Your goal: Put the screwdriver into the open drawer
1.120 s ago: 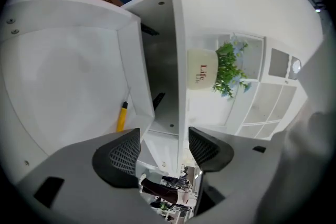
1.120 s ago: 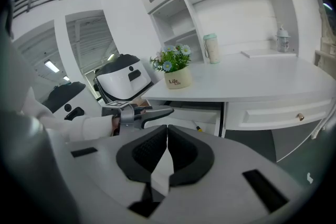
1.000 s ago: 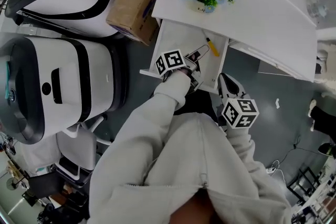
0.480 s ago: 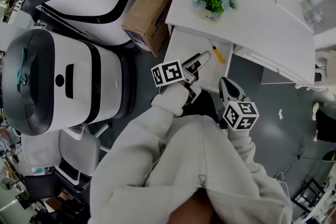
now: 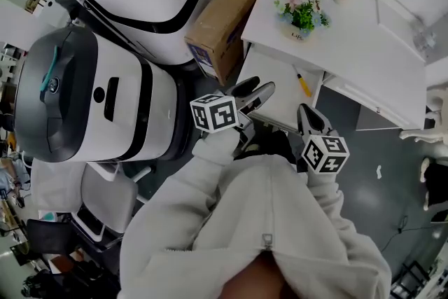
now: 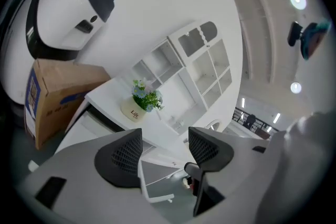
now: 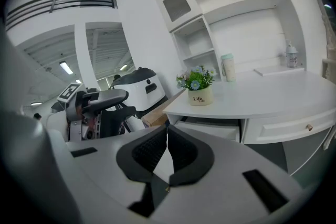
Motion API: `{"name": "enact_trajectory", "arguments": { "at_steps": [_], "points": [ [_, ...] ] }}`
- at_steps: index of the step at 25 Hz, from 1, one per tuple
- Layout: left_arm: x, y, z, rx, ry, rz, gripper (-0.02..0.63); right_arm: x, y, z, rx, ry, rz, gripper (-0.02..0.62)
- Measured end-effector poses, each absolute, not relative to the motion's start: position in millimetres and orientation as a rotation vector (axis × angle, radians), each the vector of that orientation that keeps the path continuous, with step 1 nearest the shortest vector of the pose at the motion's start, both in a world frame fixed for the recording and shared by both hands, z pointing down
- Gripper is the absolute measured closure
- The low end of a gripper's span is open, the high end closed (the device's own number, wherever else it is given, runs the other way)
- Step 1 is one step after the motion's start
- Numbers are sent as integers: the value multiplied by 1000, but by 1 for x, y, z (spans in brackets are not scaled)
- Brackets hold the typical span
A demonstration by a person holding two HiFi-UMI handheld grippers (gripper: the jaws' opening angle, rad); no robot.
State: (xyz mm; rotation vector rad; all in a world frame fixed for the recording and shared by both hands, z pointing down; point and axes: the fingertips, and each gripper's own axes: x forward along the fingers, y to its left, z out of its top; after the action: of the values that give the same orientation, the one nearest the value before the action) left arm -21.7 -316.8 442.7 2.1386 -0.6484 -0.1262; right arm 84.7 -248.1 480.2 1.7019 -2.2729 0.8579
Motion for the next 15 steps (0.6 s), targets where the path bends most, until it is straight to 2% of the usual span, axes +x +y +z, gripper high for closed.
{"name": "enact_trajectory", "arguments": {
  "at_steps": [7,13,15],
  "points": [
    [-59,-305,424,2345,-825,-22,375,74,-258,478,1653,-2318,831,563],
    [-85,-301,420,2571,-1151,217,533,78,-269,465,1666,-2361,736,562],
    [-89,-299,417,2630,-1207,247,562,82,-274,454,1695,-2390,656,562]
  ]
}}
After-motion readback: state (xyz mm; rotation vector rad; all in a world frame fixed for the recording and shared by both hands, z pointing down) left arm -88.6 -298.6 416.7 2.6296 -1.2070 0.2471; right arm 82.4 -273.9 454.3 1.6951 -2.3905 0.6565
